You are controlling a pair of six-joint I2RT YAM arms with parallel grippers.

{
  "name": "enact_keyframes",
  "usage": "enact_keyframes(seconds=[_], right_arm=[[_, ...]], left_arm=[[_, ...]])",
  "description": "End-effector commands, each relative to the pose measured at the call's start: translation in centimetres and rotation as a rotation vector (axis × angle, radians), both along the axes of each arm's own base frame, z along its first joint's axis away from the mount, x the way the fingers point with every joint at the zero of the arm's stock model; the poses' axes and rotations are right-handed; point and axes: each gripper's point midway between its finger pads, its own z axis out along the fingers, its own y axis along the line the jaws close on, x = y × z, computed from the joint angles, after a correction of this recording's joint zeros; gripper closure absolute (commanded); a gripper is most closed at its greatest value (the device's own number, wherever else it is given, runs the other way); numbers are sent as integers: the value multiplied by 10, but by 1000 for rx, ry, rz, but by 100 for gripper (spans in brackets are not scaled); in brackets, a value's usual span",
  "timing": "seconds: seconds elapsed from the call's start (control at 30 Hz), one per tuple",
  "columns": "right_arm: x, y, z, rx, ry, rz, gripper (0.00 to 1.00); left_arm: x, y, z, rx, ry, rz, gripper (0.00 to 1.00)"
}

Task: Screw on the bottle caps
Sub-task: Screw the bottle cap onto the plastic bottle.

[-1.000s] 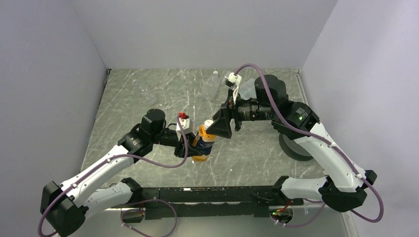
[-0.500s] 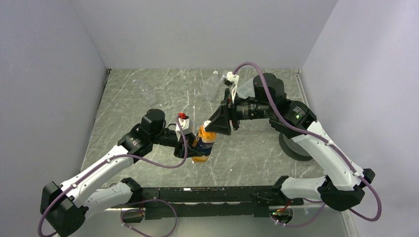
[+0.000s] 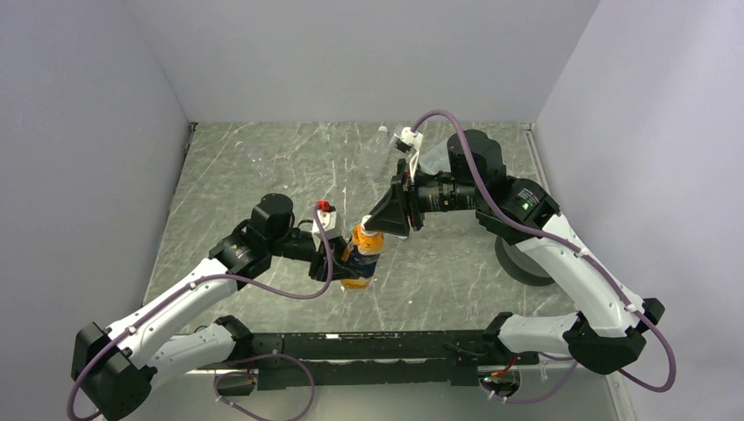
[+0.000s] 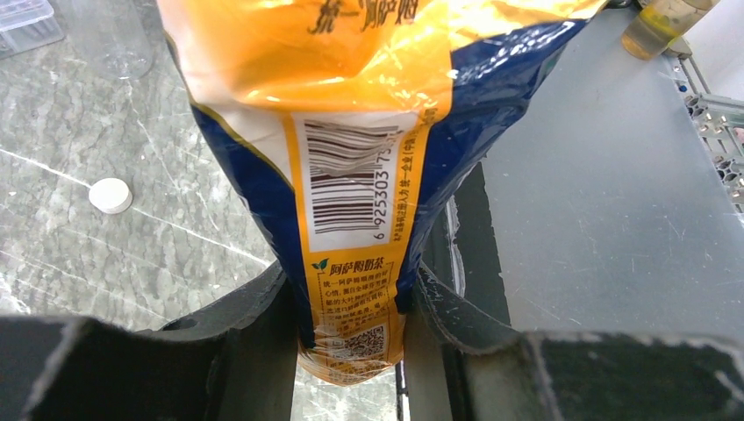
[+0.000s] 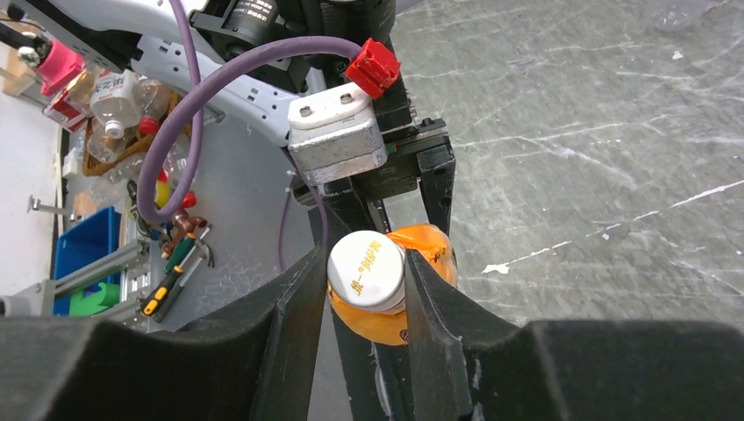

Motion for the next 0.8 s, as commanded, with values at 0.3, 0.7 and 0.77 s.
enact_keyframes(seconds=[0.3, 0.7, 0.77], right_arm=[[9, -2, -2, -19, -59, -28, 71], [17, -3, -15, -56, -95, -66, 78], [20, -3, -17, -64, -103, -79, 79]], left_arm=[[-2, -3, 27, -71, 5, -45, 100], [-3, -1, 43, -127, 39, -76, 100], [-3, -1, 45, -134, 47, -81, 100]])
